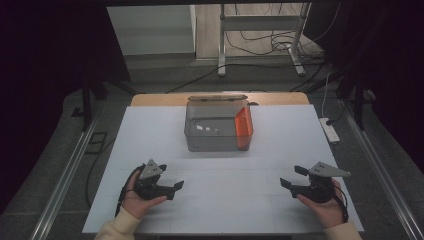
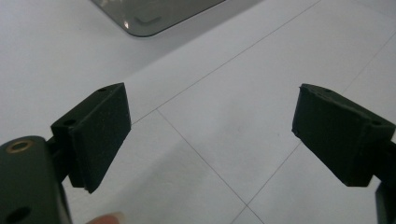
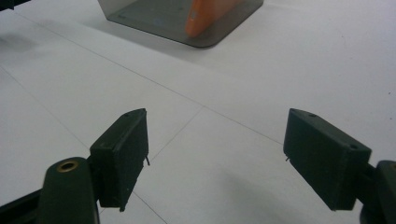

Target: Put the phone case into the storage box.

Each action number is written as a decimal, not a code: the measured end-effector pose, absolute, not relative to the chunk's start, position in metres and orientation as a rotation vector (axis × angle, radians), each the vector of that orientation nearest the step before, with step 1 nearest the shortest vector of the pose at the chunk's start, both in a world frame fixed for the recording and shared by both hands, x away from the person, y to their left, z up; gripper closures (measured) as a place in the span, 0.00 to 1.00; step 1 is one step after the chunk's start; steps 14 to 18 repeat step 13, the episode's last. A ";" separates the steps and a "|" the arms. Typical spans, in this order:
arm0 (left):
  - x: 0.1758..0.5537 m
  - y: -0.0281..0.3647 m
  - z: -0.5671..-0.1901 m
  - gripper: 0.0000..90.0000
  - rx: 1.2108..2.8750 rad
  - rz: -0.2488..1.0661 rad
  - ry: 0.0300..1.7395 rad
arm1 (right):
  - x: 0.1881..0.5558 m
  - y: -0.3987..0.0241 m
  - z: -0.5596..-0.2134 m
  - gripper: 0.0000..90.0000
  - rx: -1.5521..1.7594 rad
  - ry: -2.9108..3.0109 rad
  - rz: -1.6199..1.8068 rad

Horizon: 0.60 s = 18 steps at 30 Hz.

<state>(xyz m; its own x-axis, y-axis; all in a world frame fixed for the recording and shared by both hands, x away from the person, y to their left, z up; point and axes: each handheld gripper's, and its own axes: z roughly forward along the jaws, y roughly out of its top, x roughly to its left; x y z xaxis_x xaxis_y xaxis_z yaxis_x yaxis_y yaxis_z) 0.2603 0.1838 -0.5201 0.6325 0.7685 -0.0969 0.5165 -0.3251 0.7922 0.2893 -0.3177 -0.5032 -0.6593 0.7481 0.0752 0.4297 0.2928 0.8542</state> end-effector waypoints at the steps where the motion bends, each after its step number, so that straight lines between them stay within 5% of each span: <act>1: 0.260 0.184 -0.520 0.13 2.005 0.377 1.008 | 0.289 -0.318 -0.503 0.25 1.061 2.228 1.310; 18: 0.261 0.184 -0.520 0.13 2.000 0.382 1.009 | 0.291 -0.316 -0.505 0.24 1.048 2.252 1.281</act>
